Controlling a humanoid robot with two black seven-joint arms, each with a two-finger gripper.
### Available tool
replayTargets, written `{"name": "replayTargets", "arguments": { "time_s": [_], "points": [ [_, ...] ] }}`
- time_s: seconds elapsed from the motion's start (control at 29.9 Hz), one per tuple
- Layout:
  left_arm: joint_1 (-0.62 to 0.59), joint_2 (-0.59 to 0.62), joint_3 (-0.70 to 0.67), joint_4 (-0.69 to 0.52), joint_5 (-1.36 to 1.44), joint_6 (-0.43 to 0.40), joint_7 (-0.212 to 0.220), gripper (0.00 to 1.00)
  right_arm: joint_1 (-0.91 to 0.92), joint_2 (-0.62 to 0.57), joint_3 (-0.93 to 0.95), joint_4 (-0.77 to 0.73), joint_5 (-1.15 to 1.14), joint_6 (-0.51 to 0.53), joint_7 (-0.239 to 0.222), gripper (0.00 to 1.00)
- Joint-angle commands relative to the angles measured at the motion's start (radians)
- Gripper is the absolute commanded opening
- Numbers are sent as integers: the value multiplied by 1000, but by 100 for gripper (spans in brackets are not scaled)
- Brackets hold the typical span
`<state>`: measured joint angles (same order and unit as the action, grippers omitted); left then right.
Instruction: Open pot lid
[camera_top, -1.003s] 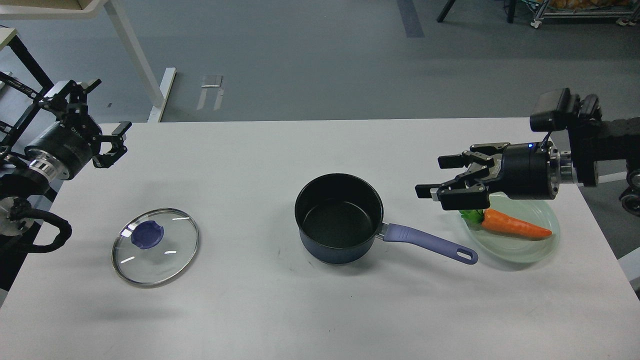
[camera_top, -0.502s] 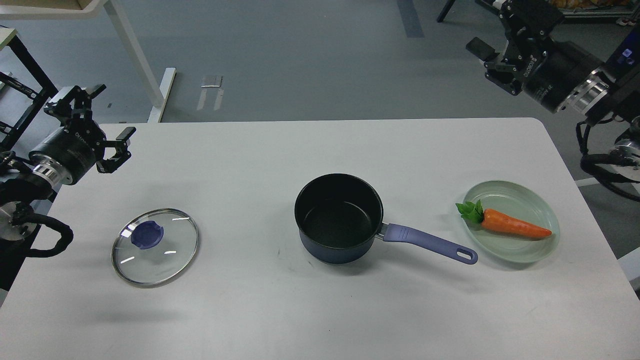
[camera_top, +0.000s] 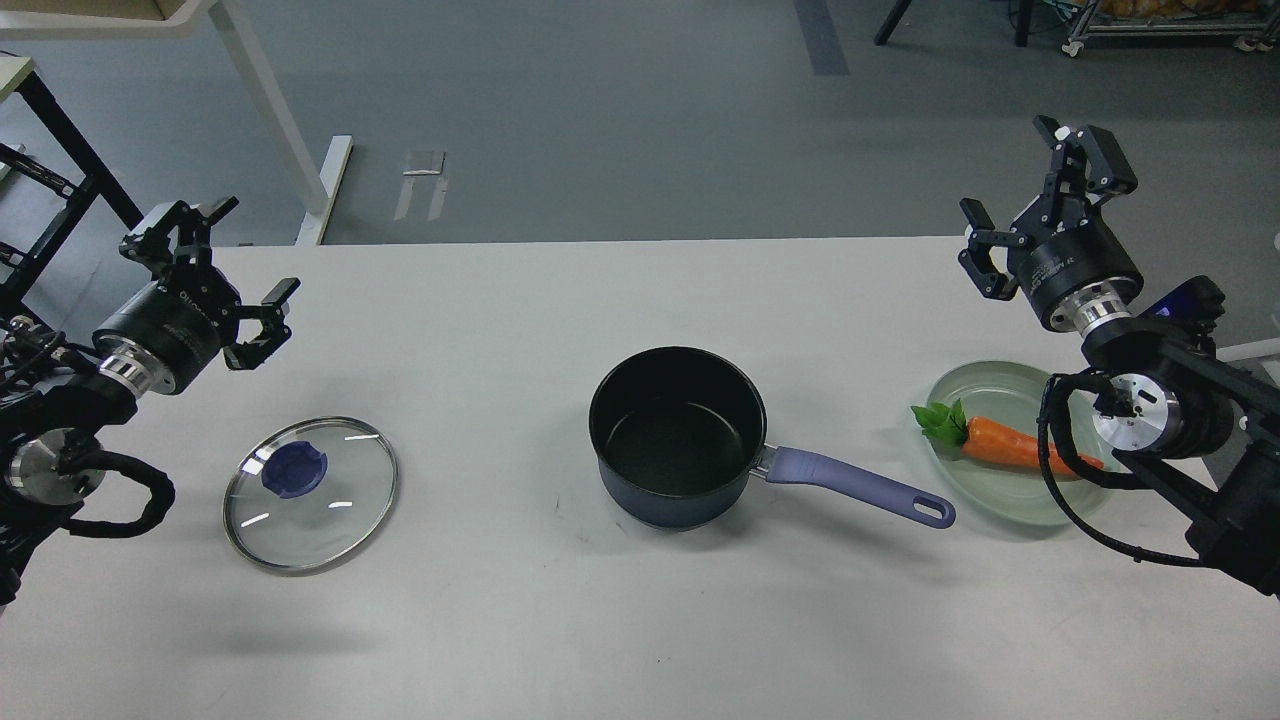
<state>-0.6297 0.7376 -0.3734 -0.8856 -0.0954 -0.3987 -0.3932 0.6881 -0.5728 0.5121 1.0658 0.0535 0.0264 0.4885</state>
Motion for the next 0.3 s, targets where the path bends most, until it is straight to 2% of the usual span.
{"name": "replayTargets", "arguments": {
  "time_s": [0.0, 0.27],
  "points": [
    [5, -21, -9, -1, 2, -2, 11, 99, -13, 17, -10, -1, -3, 30, 0, 100],
    [7, -63, -9, 0, 11, 3, 14, 99, -18, 68, -6, -12, -6, 30, 0, 100]
  ]
}}
